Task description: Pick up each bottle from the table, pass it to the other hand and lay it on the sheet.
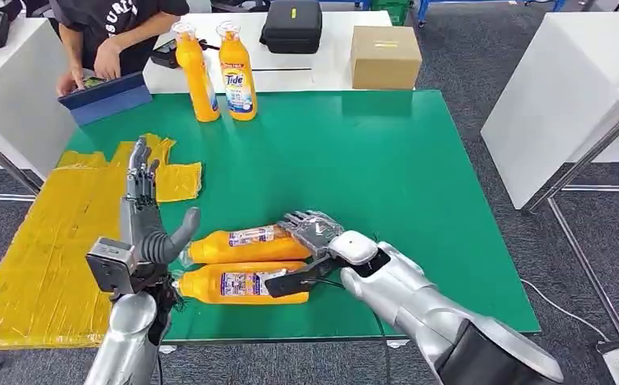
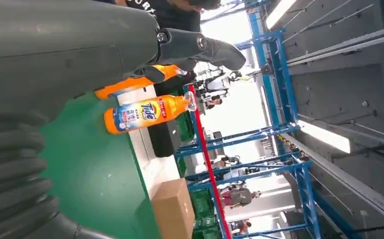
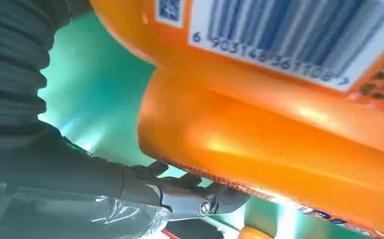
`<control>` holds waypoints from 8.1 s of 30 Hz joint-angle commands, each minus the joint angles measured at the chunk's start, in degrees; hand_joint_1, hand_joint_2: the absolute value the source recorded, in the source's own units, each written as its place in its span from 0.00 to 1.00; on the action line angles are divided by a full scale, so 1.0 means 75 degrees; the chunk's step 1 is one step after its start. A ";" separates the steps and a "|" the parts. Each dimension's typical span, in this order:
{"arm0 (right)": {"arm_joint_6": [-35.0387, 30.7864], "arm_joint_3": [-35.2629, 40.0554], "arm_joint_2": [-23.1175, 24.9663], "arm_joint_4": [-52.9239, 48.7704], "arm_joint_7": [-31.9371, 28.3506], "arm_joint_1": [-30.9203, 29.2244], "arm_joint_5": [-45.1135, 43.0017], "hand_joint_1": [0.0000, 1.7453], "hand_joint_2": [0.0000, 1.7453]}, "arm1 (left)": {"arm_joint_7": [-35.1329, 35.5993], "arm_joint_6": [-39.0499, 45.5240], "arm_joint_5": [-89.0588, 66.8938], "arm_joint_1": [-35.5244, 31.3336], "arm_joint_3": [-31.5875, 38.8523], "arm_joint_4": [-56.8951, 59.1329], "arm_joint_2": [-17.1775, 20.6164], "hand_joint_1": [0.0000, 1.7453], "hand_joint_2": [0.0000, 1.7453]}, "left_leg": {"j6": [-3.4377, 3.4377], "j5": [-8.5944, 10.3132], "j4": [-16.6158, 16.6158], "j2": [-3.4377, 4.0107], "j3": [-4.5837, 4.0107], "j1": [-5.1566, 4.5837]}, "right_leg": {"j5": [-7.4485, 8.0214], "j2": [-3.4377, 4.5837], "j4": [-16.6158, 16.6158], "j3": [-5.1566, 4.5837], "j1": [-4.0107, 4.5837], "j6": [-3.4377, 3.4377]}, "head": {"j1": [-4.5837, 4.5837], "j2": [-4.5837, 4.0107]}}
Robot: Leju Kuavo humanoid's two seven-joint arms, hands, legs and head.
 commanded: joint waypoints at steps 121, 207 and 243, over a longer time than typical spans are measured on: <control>-0.2041 -0.1498 0.1289 0.1017 0.2017 -0.0703 0.1185 0.99 1.00 | 0.0370 0.0098 0.0408 -0.0249 -0.0456 0.0506 0.0129 0.00 1.00 | -0.0013 -0.0002 0.0006 -0.0011 -0.0100 0.0000 | -0.0010 -0.0015 0.0009 -0.0094 -0.0004 -0.0003 | 0.0000 0.0000; -0.5438 -0.5256 0.1661 -0.1422 -0.2844 0.1387 -0.0217 1.00 1.00 | 0.1715 -0.2013 0.5235 -0.1260 0.0160 0.2654 -0.0120 0.00 1.00 | -0.0014 -0.0003 -0.0001 -0.0024 -0.0110 0.0002 | -0.0011 -0.0022 0.0001 -0.0097 -0.0003 -0.0002 | 0.0000 0.0000; -0.5438 -0.3272 0.1661 -0.0068 -0.1853 0.0848 -0.0878 1.00 1.00 | 0.1240 -0.1876 0.5048 -0.1220 0.0309 0.2019 -0.0152 0.00 1.00 | -0.0010 0.0000 0.0004 -0.0031 -0.0127 0.0003 | -0.0012 -0.0026 0.0007 -0.0113 -0.0004 -0.0002 | 0.0000 0.0000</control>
